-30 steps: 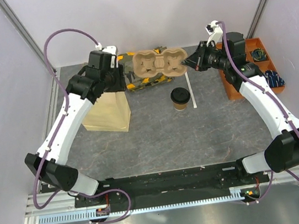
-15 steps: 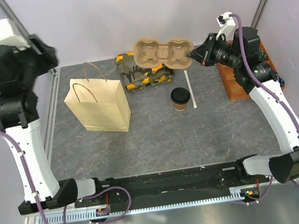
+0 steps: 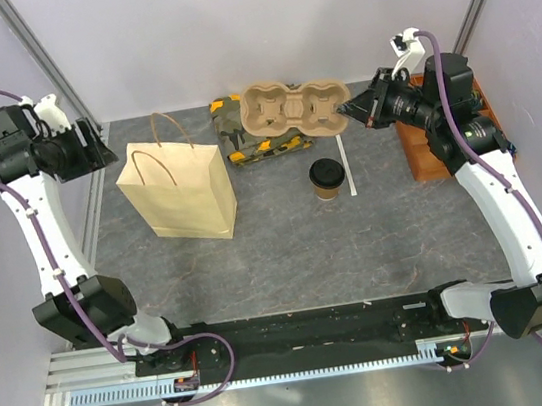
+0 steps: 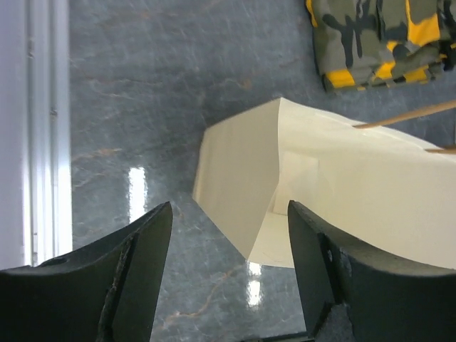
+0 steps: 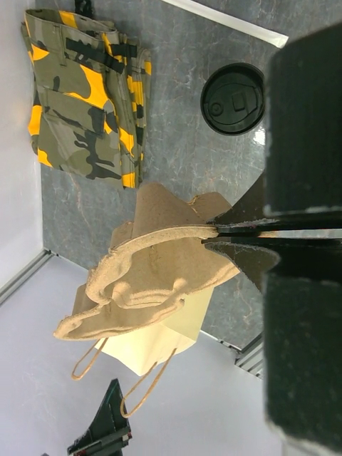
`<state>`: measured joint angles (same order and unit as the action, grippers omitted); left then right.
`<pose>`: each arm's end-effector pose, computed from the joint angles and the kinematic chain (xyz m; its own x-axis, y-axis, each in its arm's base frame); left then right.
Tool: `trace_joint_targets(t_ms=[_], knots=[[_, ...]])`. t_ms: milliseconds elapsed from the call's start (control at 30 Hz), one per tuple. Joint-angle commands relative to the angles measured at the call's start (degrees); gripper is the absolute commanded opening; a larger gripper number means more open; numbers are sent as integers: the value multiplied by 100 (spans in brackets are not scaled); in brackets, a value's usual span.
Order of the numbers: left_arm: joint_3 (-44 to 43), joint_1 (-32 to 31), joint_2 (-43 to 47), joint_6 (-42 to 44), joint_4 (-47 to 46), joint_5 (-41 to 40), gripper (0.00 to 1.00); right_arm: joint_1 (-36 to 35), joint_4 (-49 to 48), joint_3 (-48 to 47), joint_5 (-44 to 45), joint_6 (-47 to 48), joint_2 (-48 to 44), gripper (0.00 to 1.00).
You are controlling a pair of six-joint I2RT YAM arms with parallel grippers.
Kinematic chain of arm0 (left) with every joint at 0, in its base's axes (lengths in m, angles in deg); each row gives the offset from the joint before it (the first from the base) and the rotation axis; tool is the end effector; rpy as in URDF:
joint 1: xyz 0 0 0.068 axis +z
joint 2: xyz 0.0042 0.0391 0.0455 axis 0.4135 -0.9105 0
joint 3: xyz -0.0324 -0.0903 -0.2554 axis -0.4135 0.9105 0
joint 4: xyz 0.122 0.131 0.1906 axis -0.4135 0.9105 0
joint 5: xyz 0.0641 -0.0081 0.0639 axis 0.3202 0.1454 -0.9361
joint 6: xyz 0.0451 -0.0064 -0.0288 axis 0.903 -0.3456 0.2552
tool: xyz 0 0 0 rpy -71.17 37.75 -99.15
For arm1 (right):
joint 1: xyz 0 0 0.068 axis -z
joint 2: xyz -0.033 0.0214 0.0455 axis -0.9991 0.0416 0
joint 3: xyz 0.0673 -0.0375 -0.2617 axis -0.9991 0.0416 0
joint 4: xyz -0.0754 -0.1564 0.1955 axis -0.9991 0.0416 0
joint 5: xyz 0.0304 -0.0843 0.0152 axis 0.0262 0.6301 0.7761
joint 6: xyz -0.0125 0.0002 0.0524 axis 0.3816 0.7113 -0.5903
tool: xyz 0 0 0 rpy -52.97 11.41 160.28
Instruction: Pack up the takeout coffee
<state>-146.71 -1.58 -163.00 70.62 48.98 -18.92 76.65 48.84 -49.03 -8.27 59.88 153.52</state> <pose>0.2794 0.1017 0.4391 -0.6527 -0.1819 -0.7354 -0.0193 0.9744 -0.2239 0.2581 0.0675 0.4461 -0.4848 0.3299 -0.8100 -0.4534 0.6971 0.5553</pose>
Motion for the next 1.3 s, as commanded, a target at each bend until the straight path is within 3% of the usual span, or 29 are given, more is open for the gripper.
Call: trace_joint_targets(t_ms=[0, 200, 333, 500, 733, 933, 1133, 1267], knots=[[-18, 18, 120, 338, -77, 682, 73, -55, -33, -36, -172, -108, -111, 0], [262, -447, 49, 390, -191, 665, 69, -108, 55, -79, -199, -161, -93, 0], [614, -712, 50, 312, -358, 279, 69, -134, 117, -176, -208, -152, -84, 0], [466, -923, 5, 189, -631, -626, 61, -169, 205, -448, -260, -328, -66, 0], [729, -1370, 181, 40, -578, -663, 31, -319, 231, -378, -278, -390, -76, 0], [764, -1599, 313, -812, -403, -110, 2, -372, 336, -712, -234, -434, 30, 0], [860, -1828, 874, -1735, -638, 110, 2, -556, 836, -1292, 214, -267, 135, 0], [2008, -1837, 1910, -2947, -1830, 698, 2, -810, 881, -1345, 442, -188, 65, 0]])
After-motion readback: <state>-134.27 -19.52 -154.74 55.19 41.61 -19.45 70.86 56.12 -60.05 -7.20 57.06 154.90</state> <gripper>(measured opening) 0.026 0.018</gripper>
